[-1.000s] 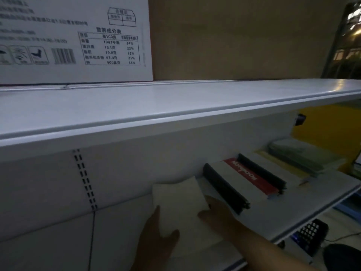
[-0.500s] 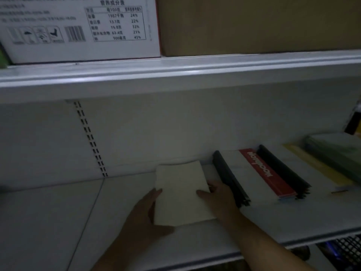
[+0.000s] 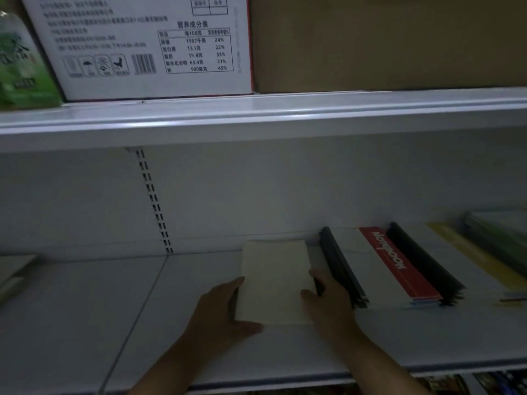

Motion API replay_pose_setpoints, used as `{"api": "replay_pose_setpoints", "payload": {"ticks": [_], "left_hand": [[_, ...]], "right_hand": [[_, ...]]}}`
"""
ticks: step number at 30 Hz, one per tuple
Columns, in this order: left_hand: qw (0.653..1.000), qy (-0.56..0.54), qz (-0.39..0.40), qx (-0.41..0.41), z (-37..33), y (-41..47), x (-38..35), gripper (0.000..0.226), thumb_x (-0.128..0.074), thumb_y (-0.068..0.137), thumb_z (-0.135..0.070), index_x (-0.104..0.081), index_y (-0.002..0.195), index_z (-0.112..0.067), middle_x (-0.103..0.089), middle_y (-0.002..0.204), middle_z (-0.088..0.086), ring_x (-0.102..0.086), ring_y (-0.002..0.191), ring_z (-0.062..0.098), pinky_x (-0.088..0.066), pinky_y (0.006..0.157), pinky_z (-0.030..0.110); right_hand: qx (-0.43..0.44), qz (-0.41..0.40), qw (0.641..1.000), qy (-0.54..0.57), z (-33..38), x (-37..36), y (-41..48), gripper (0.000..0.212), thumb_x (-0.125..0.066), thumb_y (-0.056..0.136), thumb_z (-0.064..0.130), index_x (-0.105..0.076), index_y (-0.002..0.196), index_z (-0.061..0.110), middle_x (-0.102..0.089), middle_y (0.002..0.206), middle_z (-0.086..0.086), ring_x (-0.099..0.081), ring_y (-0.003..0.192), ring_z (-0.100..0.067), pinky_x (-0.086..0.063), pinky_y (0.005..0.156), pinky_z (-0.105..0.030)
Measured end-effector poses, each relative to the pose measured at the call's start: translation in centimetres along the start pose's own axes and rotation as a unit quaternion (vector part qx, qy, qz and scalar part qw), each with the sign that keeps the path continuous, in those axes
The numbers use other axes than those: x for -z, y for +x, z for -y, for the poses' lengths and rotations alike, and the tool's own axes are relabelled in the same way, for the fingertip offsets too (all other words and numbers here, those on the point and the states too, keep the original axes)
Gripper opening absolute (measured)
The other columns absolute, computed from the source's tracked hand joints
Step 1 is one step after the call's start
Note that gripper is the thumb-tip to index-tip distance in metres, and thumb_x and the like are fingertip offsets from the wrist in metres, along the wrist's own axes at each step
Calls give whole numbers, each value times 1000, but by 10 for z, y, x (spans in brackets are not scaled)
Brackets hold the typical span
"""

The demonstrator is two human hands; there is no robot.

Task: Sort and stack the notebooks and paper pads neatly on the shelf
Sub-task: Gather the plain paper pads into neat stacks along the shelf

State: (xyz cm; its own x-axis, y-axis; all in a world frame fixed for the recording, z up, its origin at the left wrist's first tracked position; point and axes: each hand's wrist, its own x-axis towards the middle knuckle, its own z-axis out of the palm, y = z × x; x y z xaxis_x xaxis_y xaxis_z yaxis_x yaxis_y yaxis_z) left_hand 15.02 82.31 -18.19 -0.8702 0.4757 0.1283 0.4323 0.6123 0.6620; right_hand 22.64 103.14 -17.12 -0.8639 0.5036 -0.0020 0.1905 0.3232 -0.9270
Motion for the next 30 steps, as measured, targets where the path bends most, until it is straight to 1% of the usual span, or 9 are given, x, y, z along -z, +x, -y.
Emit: {"api": "replay_pose_setpoints", "payload": {"ticks": [2, 5, 7, 11, 16, 19, 23, 26, 30], "left_hand": [[1000, 3, 2, 0, -1, -2, 2, 102, -82, 46, -53, -43, 138, -31, -49, 132, -13, -48, 117, 0, -36, 99, 12], [1000, 1, 15, -9, -3, -1, 5, 105, -70, 45, -62, -42, 140, -27, -47, 138, -8, -46, 119, -1, -31, 99, 6], [999, 23, 36, -11, -4, -1, 7, 110, -61, 47, -70, -37, 144, -25, -41, 142, -8, -41, 122, -2, -23, 98, 1], [998, 35, 54, 6, -6, 0, 9, 116, -68, 50, -74, -30, 147, -24, -34, 149, -4, -37, 133, 10, -23, 106, 12], [997, 55, 39, 23, -8, 1, 6, 120, -75, 53, -67, -23, 150, -19, -32, 151, -4, -33, 136, 12, -23, 111, 20], [998, 51, 45, 19, -9, 2, 7, 144, -53, 28, -95, -28, 148, -19, -36, 149, -4, -37, 135, 10, -26, 114, 22], [996, 74, 42, 11, -6, 5, 8, 144, -30, 28, -102, -28, 148, -22, -36, 149, -7, -35, 130, -1, -17, 101, 1], [993, 105, 60, 9, -12, 2, 10, 140, -41, 32, -98, -23, 149, -23, -32, 152, -5, -34, 135, 6, -16, 101, 4], [989, 125, 65, 30, -16, 0, 8, 111, -66, 64, -71, -15, 151, -24, -26, 153, -5, -29, 139, 13, -21, 113, 23]], "right_hand": [[14, 20, 999, -36, 1, 0, 3, 44, -54, 88, 3, -50, 131, 12, -52, 121, -1, -51, 102, -12, -40, 86, -16], [26, 40, 996, -69, 3, 4, 11, 45, -52, 89, 1, -50, 132, 14, -52, 125, -4, -48, 92, -10, -37, 74, -8], [32, 40, 996, -77, 2, 6, 11, 46, -53, 91, 4, -48, 135, 15, -49, 134, -3, -49, 104, -10, -38, 85, -11], [94, 14, 991, -99, -9, -1, 2, 40, -56, 91, 10, -51, 130, 15, -42, 141, 2, -39, 129, -7, -28, 108, -16], [136, 2, 973, -188, -12, -5, 2, 43, -65, 85, 31, -55, 126, 21, -34, 149, 3, -32, 137, -8, -12, 102, -6], [152, -5, 965, -214, -13, -5, 2, 42, -63, 87, 33, -56, 126, 19, -36, 148, 4, -32, 137, -8, -12, 103, -8], [159, -22, 961, -227, -14, -6, 4, 36, -63, 86, 25, -62, 118, 8, -51, 136, -5, -41, 132, -16, -16, 106, -15], [155, -16, 960, -231, -15, -7, 5, 38, -60, 87, 29, -61, 121, 12, -46, 141, -3, -39, 133, -16, -19, 112, -19], [151, 5, 959, -239, -14, -6, 5, 37, -58, 91, 27, -58, 125, 15, -38, 147, 0, -34, 136, -15, -19, 113, -23]]}}
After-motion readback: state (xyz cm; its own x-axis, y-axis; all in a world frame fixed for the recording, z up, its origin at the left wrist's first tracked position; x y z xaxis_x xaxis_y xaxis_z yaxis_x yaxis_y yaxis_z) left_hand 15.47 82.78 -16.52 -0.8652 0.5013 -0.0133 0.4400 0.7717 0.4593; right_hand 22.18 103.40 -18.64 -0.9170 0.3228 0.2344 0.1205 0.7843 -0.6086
